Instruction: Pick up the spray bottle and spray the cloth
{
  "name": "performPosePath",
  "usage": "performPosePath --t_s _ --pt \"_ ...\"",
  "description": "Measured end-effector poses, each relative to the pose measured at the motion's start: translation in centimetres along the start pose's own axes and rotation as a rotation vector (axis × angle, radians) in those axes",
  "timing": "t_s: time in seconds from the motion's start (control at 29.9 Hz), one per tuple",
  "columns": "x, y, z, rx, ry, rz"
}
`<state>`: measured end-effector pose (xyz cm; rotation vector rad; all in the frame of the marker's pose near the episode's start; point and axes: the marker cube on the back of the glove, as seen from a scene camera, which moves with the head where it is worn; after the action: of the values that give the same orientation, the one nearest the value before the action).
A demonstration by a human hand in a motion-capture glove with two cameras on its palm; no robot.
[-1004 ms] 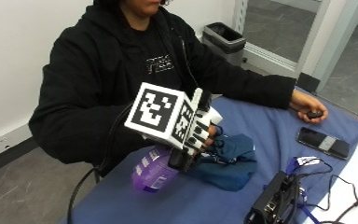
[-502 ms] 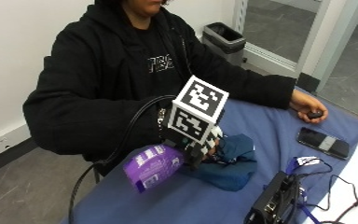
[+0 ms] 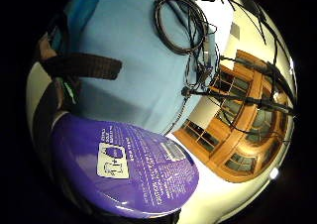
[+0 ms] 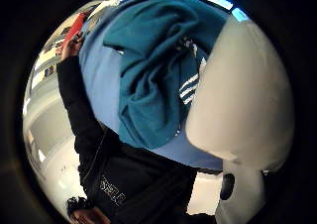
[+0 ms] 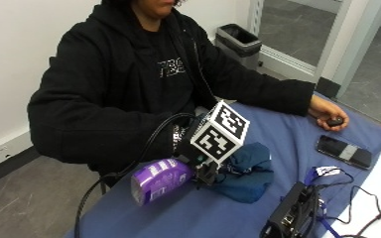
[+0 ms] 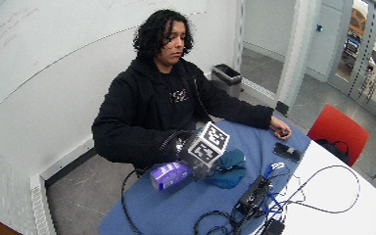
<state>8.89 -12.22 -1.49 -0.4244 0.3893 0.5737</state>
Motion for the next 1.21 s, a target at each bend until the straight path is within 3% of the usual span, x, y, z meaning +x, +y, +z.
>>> performPosePath --t_s 0.23,0.54,0.9,1.21 --pt "-1.5 -2.7 0.3 -0.025 0.009 0.042" --pt "-0.5 -0.6 1.8 -0.062 0.06 0.009" --pt "-1.1 0.6 -5.2 0.114 -0.053 -0.008" --pt "-6.4 0.1 -11.5 0.267 -0.322 -0.202"
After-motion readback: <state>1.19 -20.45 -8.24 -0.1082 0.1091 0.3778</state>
